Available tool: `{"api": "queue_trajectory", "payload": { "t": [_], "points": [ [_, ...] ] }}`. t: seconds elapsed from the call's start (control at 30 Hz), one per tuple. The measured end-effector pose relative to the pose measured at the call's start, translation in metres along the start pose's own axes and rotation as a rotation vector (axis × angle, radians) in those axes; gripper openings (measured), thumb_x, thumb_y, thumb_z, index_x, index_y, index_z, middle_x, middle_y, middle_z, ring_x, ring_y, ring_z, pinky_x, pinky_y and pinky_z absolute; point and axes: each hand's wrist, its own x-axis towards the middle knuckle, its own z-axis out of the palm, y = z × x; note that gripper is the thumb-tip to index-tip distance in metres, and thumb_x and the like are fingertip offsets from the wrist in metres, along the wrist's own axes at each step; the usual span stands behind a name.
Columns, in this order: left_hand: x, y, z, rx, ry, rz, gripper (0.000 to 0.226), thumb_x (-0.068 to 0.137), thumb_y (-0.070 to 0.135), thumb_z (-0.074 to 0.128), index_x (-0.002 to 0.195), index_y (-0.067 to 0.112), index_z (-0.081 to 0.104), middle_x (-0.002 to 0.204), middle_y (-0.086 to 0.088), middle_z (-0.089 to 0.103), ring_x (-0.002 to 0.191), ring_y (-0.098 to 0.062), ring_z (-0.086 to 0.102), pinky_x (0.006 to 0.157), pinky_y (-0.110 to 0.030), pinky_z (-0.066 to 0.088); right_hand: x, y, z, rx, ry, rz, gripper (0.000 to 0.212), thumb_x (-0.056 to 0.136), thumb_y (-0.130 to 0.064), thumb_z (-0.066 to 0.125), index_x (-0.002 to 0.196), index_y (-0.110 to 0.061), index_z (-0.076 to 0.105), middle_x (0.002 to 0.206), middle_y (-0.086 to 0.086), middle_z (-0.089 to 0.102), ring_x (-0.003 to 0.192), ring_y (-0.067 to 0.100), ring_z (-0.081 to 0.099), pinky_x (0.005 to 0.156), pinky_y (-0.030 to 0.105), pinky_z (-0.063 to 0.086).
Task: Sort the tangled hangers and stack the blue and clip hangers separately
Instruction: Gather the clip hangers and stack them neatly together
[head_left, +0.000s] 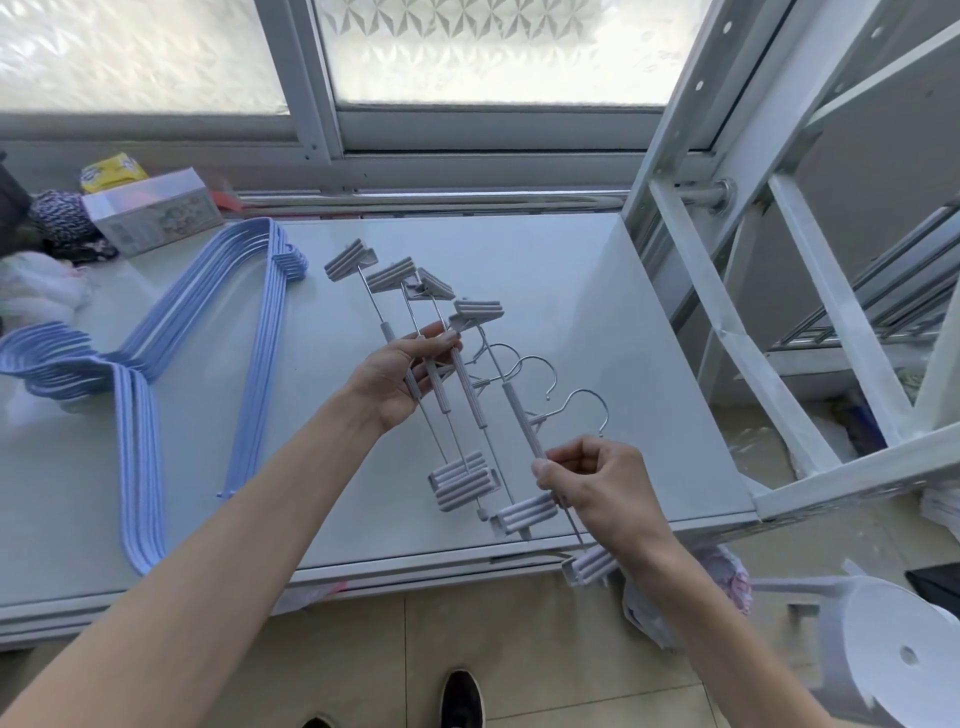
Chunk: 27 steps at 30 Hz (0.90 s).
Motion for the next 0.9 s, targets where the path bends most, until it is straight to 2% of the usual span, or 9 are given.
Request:
{"api": "queue_trajectory", "payload": {
  "t": [0.1,0.2,0.33,0.4,0.5,0.73,0.83,0.9],
  "points": [
    [0.001,-0.001,-0.001,-0.001,0.003,0.005,0.018,0.082,-0.003,0.066,0.096,0.009,0.065,0.077,-0.003,0.074,0.069,-0.011,0.073,0.057,-0.017,0.056,0.004,-0.002,0.003,0.006,-0.022,0.027,0.006,0.079,-0.016,0.076,0.078,-0.011,0.072,0.075,0.010,0.075,0.072,0.018,0.071,0.069,0.026,0.054],
    [0.002,-0.003,-0.001,0.009,0.002,0.004,0.017,0.083,-0.002,0.066,0.095,0.010,0.067,0.080,-0.001,0.074,0.070,-0.010,0.073,0.056,-0.016,0.055,0.007,-0.006,0.005,0.037,-0.086,0.067,0.011,0.081,-0.019,0.075,0.086,-0.010,0.070,0.077,0.007,0.076,0.078,0.016,0.074,0.068,0.026,0.052],
    [0.004,-0.005,-0.002,-0.001,-0.002,0.007,0.015,0.084,-0.001,0.067,0.095,0.009,0.067,0.083,-0.002,0.075,0.071,-0.010,0.073,0.055,-0.017,0.055,0.009,-0.012,0.007,0.062,-0.128,0.084,0.013,0.085,-0.018,0.072,0.089,-0.006,0.067,0.075,0.006,0.076,0.070,0.017,0.075,0.049,0.013,0.046],
    [0.005,-0.006,-0.001,-0.004,0.004,0.002,0.014,0.084,-0.001,0.067,0.094,0.008,0.068,0.082,-0.002,0.075,0.070,-0.010,0.072,0.058,-0.019,0.057,0.010,-0.015,0.010,0.050,-0.115,0.076,0.013,0.084,-0.016,0.072,0.088,-0.005,0.066,0.072,0.006,0.075,0.065,0.019,0.075,0.045,0.011,0.044],
    [0.007,-0.006,0.001,0.011,0.009,-0.013,0.011,0.085,0.000,0.065,0.093,0.007,0.068,0.076,0.000,0.074,0.069,-0.010,0.071,0.075,-0.021,0.058,0.010,-0.015,0.015,0.025,-0.106,0.061,0.011,0.084,-0.015,0.071,0.085,-0.006,0.066,0.069,0.007,0.074,0.060,0.019,0.074,0.045,0.014,0.044],
    [0.010,-0.006,-0.002,-0.044,-0.027,-0.049,0.018,0.084,-0.001,0.065,0.098,0.008,0.067,0.083,0.000,0.072,0.073,-0.011,0.072,0.070,-0.021,0.059,0.013,-0.012,0.022,-0.008,-0.103,0.013,0.012,0.083,-0.012,0.073,0.082,-0.005,0.064,0.064,0.008,0.071,0.053,0.023,0.072,0.046,0.016,0.045],
    [0.010,-0.006,-0.001,0.005,-0.033,-0.044,0.022,0.071,0.004,0.075,0.093,0.010,0.070,0.080,0.000,0.072,0.070,-0.009,0.071,0.064,-0.019,0.057,0.014,-0.010,0.022,-0.026,-0.101,0.007,0.013,0.083,-0.014,0.074,0.083,-0.006,0.064,0.067,0.010,0.072,0.053,0.023,0.072,0.049,0.018,0.047],
    [0.010,-0.007,-0.001,0.083,-0.053,-0.032,0.018,0.064,0.010,0.078,0.081,0.014,0.075,0.077,0.001,0.071,0.068,-0.007,0.068,0.063,-0.016,0.056,0.014,-0.008,0.022,-0.033,-0.107,0.010,0.013,0.083,-0.015,0.074,0.084,-0.006,0.064,0.068,0.010,0.072,0.053,0.022,0.072,0.050,0.018,0.047]
  ]
}}
